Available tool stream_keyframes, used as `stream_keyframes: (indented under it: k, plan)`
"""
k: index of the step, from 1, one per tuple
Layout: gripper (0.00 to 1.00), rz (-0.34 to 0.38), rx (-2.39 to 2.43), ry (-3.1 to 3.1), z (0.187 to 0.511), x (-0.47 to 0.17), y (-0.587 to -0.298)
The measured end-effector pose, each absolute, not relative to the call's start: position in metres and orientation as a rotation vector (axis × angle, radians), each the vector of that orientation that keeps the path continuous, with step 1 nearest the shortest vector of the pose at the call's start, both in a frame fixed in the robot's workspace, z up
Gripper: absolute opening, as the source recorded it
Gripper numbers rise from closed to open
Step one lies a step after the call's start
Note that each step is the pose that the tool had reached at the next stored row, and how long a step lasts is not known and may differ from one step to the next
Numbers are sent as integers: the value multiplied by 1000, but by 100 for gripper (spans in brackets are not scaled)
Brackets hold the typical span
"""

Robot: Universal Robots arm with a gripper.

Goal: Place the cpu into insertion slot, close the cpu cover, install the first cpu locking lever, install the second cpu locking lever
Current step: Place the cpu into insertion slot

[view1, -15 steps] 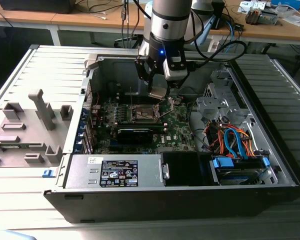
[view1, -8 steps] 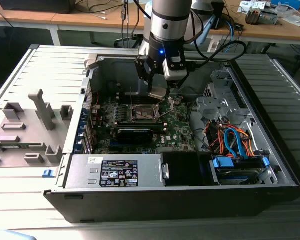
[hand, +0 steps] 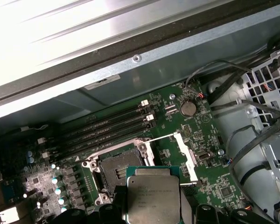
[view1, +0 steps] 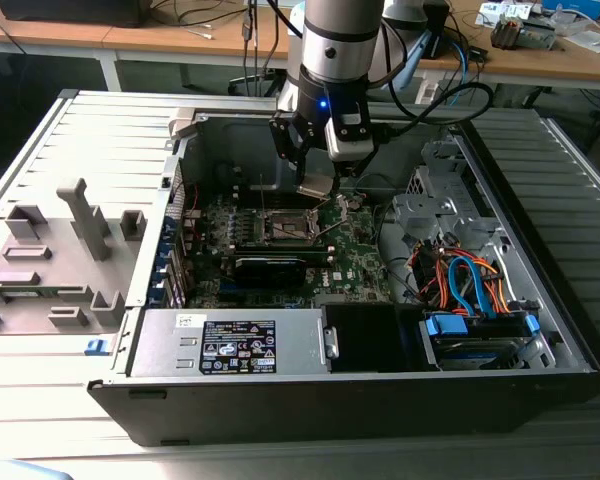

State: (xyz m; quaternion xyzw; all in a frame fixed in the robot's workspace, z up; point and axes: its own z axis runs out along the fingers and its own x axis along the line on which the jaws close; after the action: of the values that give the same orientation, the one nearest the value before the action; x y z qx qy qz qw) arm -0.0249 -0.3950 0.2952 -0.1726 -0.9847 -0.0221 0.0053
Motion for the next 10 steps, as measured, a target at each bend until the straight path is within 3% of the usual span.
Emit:
stream_keyframes:
  k: [10]
  plan:
    - [55, -69, -559, -3080, 295, -25, -395]
